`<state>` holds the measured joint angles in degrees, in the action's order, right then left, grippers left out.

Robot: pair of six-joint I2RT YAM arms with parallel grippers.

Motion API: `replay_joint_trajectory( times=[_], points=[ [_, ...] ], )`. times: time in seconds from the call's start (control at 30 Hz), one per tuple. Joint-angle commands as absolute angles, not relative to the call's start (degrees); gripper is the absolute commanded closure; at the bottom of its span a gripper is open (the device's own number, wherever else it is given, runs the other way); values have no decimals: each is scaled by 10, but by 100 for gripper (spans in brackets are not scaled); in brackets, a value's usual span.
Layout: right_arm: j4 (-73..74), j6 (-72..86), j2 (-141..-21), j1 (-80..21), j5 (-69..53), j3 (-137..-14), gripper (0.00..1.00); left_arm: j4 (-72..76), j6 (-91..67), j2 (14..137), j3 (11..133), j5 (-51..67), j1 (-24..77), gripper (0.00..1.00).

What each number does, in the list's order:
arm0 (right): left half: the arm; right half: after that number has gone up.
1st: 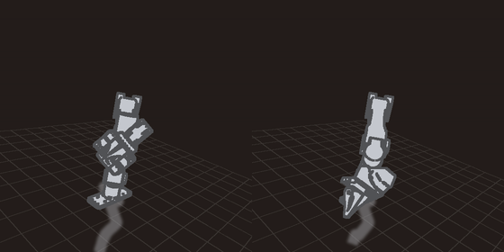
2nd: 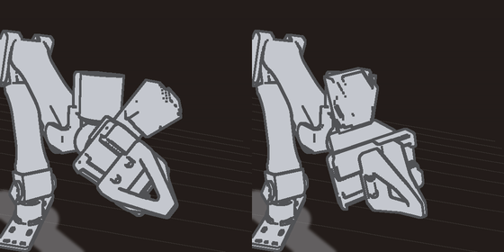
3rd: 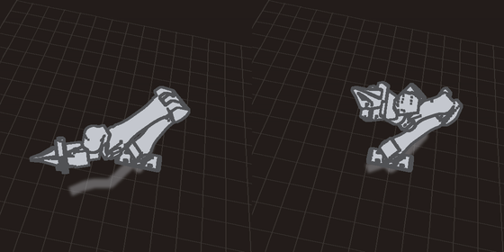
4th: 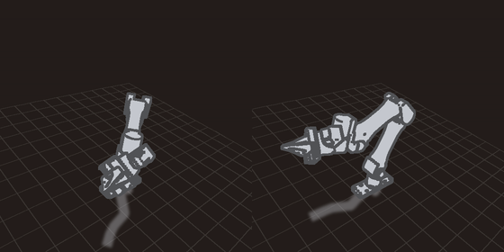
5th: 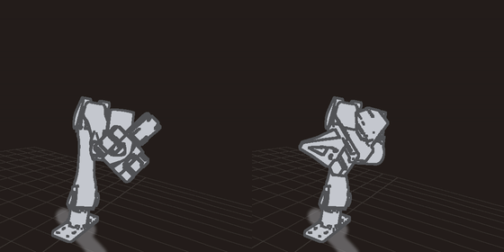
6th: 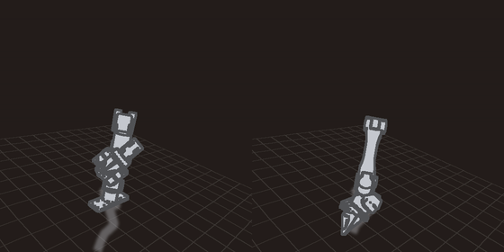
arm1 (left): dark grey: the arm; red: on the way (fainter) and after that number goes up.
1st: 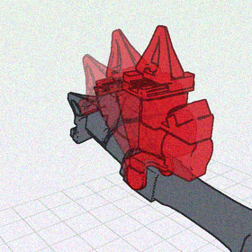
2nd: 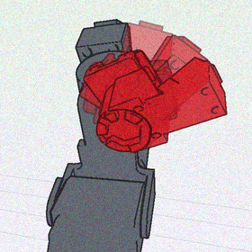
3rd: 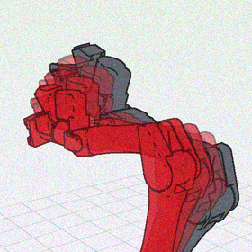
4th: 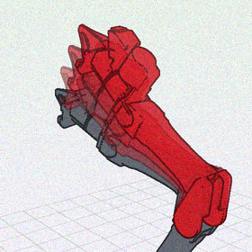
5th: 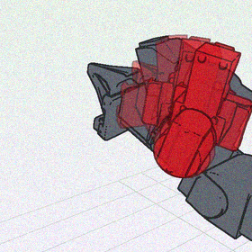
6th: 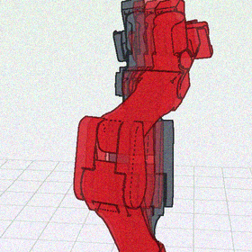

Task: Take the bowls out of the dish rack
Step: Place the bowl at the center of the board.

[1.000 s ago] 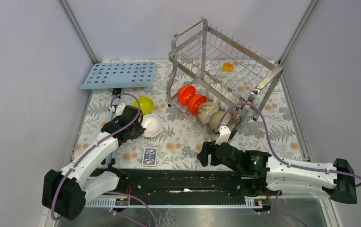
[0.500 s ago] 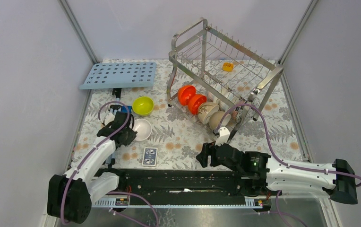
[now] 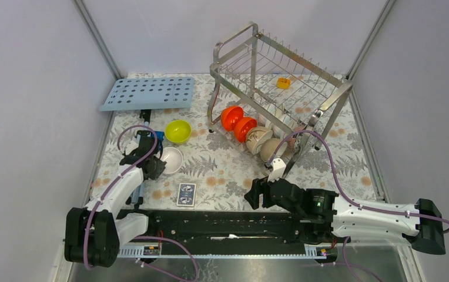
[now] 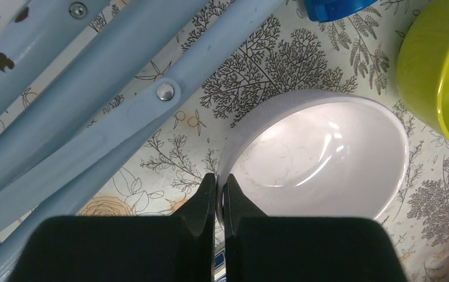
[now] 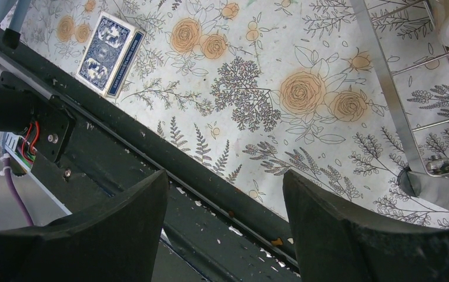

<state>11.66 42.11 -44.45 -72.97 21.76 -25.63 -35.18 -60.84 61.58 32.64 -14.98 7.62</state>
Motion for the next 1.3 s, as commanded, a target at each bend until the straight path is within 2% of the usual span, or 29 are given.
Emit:
replay_joint_trajectory(
  times=[0.0,0.27,0.4,0.53,1.03,1.13,1.27],
  points=[
    [105,416,-443,-726,217,-254,23,-318,-602,624,338,-142,67,100],
    [105,414,-449,-726,216,-257,23,-313,-597,638,340,-126,63,100],
    [107,413,-456,-726,214,-262,23,-317,-597,630,339,-118,62,87],
    [105,412,-458,-726,215,-265,23,-323,-597,618,340,-118,62,82],
    [113,411,-463,-727,217,-264,23,-332,-572,598,352,-100,62,77],
    [123,402,-459,-727,223,-271,23,-338,-556,577,363,-96,62,70],
    [142,379,-445,-726,228,-291,22,-348,-528,535,383,-83,62,46]
  ],
)
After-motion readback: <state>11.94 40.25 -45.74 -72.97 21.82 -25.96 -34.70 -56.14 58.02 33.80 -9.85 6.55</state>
